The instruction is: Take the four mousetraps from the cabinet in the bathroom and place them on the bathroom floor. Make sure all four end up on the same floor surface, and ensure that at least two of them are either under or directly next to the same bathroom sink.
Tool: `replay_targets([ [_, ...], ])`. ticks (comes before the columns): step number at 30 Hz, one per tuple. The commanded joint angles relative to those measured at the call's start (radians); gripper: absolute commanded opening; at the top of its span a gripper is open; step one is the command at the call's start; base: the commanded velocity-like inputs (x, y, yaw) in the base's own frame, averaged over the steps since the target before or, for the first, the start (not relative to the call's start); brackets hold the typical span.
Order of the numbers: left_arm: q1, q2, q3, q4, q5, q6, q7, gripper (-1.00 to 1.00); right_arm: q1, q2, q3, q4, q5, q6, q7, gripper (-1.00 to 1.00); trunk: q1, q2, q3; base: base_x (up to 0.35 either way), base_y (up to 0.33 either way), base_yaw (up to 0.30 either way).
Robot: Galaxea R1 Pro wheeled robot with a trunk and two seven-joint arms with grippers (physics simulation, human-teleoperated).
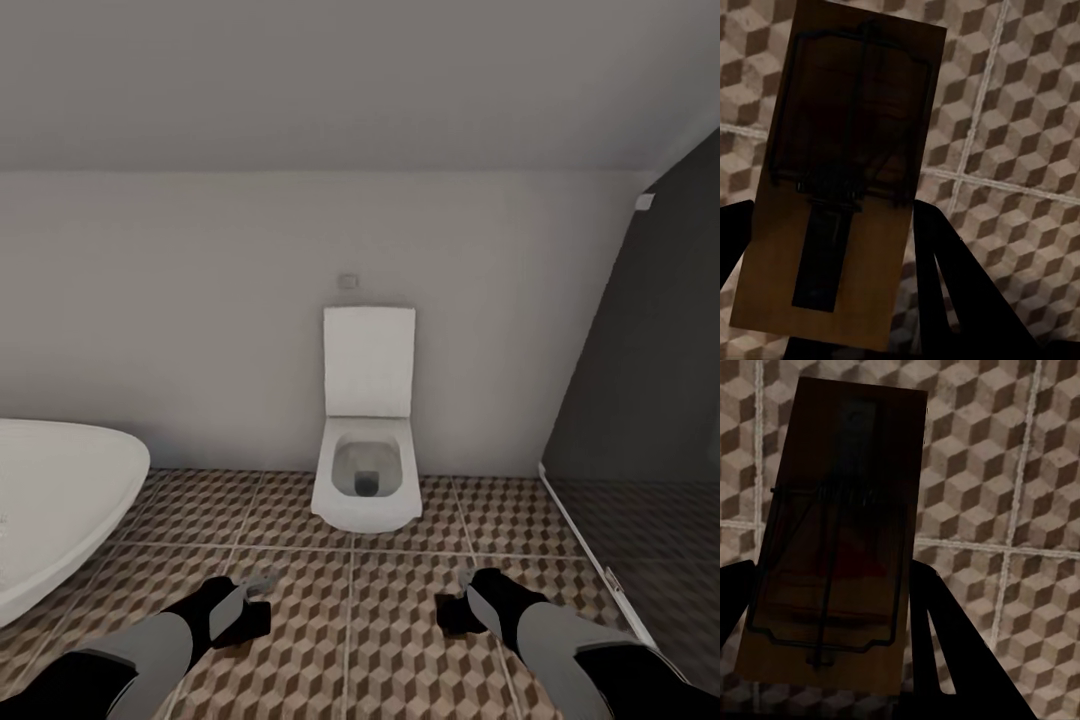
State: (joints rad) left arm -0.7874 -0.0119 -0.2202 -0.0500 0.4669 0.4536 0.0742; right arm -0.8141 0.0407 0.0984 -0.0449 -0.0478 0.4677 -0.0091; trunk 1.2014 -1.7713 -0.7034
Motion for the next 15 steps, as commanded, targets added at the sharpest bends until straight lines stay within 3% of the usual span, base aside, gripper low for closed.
replay_targets([
  [1,0.000,0.000,-0.007,-0.003,0.007,0.007,0.006,-1.00,0.000,0.000,0.008,-0.002,-0.009,0.006,0.000,-1.00,0.004,-0.008,-0.006,0.000,0.000,0.096],
  [15,-0.030,-0.017,-0.008,-0.081,0.004,0.010,0.006,-1.00,0.000,-0.001,0.005,-0.052,-0.009,0.001,0.000,-1.00,0.057,-0.106,-0.071,0.000,0.000,0.096],
])
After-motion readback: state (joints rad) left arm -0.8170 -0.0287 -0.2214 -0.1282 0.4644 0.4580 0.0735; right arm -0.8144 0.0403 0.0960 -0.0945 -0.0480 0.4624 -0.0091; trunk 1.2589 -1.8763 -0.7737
